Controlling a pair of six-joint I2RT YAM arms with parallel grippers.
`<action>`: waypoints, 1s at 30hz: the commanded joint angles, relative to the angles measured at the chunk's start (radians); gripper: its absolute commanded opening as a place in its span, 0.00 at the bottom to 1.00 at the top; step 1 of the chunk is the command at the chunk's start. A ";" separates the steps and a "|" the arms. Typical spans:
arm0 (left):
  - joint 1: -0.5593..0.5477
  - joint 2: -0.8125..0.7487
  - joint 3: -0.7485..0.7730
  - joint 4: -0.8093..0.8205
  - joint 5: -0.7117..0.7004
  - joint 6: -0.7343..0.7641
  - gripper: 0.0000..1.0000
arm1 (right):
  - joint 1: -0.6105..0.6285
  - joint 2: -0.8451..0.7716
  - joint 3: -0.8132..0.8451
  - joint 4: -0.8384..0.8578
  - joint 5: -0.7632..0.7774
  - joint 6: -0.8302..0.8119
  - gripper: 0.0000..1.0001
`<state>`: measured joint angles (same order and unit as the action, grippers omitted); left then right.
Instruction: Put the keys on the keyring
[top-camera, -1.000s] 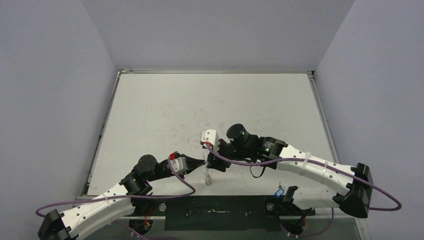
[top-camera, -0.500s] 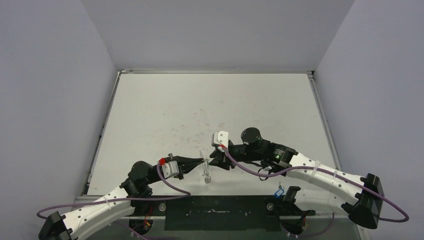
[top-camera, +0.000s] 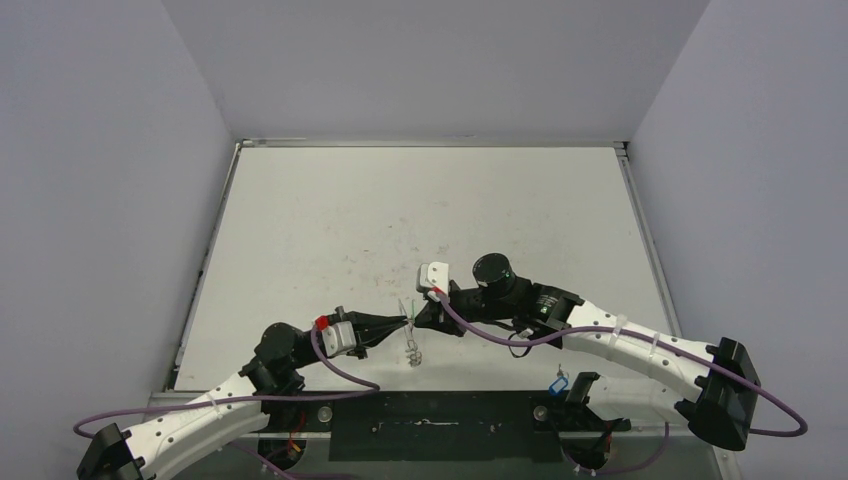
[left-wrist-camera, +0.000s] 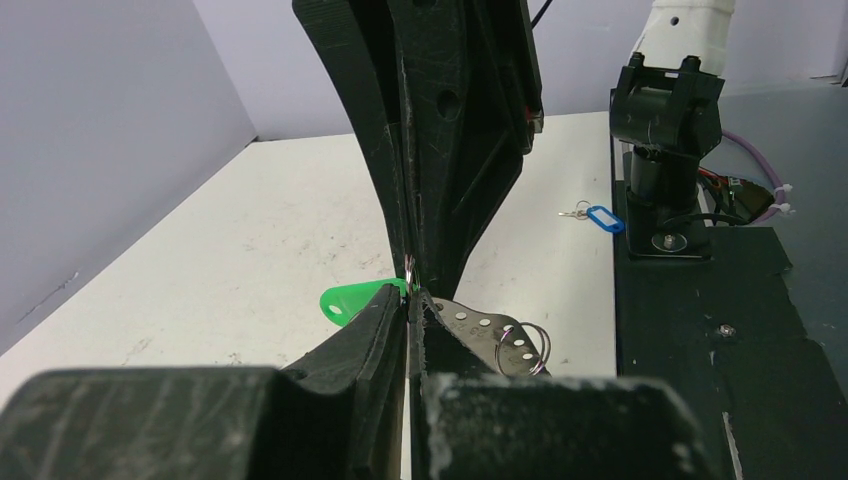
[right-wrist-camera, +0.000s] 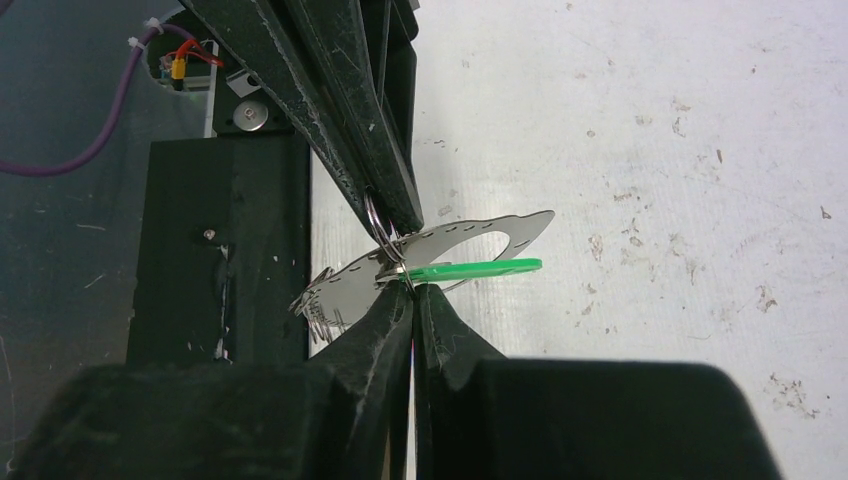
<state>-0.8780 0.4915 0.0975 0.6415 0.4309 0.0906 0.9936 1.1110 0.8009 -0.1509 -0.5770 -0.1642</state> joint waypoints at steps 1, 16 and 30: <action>-0.001 -0.010 0.011 0.077 0.012 -0.008 0.00 | -0.006 -0.001 -0.008 0.069 -0.025 0.003 0.00; -0.001 -0.024 0.016 0.059 0.008 -0.003 0.00 | -0.001 0.028 -0.002 0.002 0.020 -0.026 0.00; -0.001 -0.021 0.019 0.037 0.007 0.001 0.00 | -0.002 -0.093 -0.008 0.051 0.016 -0.022 0.41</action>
<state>-0.8780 0.4786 0.0978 0.6365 0.4309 0.0906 0.9936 1.0843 0.8005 -0.1852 -0.5541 -0.1864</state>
